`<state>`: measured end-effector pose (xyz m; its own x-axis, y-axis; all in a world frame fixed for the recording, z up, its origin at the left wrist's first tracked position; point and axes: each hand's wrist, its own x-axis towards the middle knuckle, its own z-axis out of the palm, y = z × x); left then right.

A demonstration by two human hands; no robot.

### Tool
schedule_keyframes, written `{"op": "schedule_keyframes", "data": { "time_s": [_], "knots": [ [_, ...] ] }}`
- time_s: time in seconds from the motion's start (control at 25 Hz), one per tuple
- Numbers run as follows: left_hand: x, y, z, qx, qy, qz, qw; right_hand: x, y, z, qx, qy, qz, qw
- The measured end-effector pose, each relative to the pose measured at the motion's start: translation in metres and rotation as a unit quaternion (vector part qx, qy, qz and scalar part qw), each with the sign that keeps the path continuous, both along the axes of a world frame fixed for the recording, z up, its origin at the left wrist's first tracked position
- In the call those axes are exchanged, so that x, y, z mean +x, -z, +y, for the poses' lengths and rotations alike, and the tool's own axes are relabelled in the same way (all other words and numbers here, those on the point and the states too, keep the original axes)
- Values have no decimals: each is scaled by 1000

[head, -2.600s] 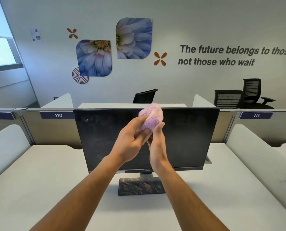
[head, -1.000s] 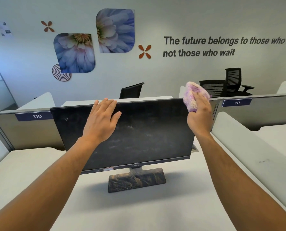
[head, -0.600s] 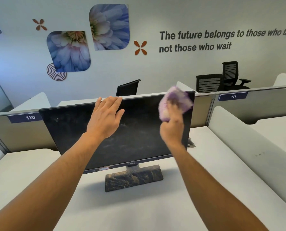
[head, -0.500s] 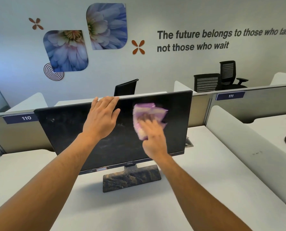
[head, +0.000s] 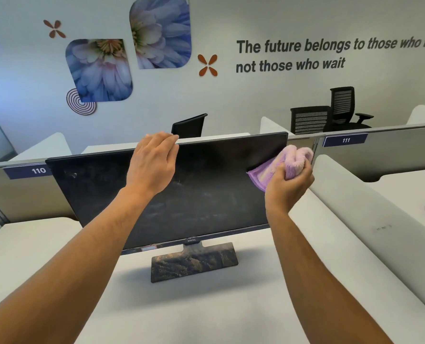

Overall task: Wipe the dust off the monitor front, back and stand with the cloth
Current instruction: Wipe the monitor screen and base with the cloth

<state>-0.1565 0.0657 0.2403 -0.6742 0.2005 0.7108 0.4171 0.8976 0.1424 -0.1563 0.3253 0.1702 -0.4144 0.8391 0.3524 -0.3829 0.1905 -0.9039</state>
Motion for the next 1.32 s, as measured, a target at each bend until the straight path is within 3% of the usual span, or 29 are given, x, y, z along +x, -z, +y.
{"op": "schedule_keyframes", "data": {
  "time_s": [0.12,0.24,0.36,0.44,0.48,0.56,0.64,0.72,0.8,0.92,1.08,1.2,1.28,1.32],
  "knots": [
    [-4,5,6,-23,21,-21,999,-8,-3,-10,85,-53,-38,994],
    [-5,17,8,-43,6,-6,999,-3,3,-53,250,-111,-27,962],
    [-6,20,4,-67,2,6,998,9,25,-92,446,-224,-11,867],
    [-7,21,1,-87,-1,4,996,13,41,-98,510,-283,-6,812],
    [-7,22,0,-95,-3,4,996,15,45,-95,509,-283,10,813],
    [-8,25,-1,-102,-6,11,995,18,43,-82,452,-208,63,865],
    [-8,26,0,-109,-17,9,994,17,36,-59,338,-86,98,932],
    [-9,27,0,-115,-27,3,993,12,26,-31,221,-10,80,972],
    [-9,28,0,-116,-32,4,993,3,17,-11,166,-3,41,985],
    [-8,31,1,-119,-40,13,992,-13,10,-13,237,-52,-15,970],
    [-12,31,2,-100,-43,18,994,-25,22,-52,439,-95,17,893],
    [-11,30,3,-93,-34,23,995,-16,62,-80,633,-149,48,758],
    [-11,31,4,-88,-34,22,995,-13,85,-78,721,-186,30,666],
    [-12,32,4,-88,-33,23,995,-13,93,-71,746,-191,19,637]
  ]
}}
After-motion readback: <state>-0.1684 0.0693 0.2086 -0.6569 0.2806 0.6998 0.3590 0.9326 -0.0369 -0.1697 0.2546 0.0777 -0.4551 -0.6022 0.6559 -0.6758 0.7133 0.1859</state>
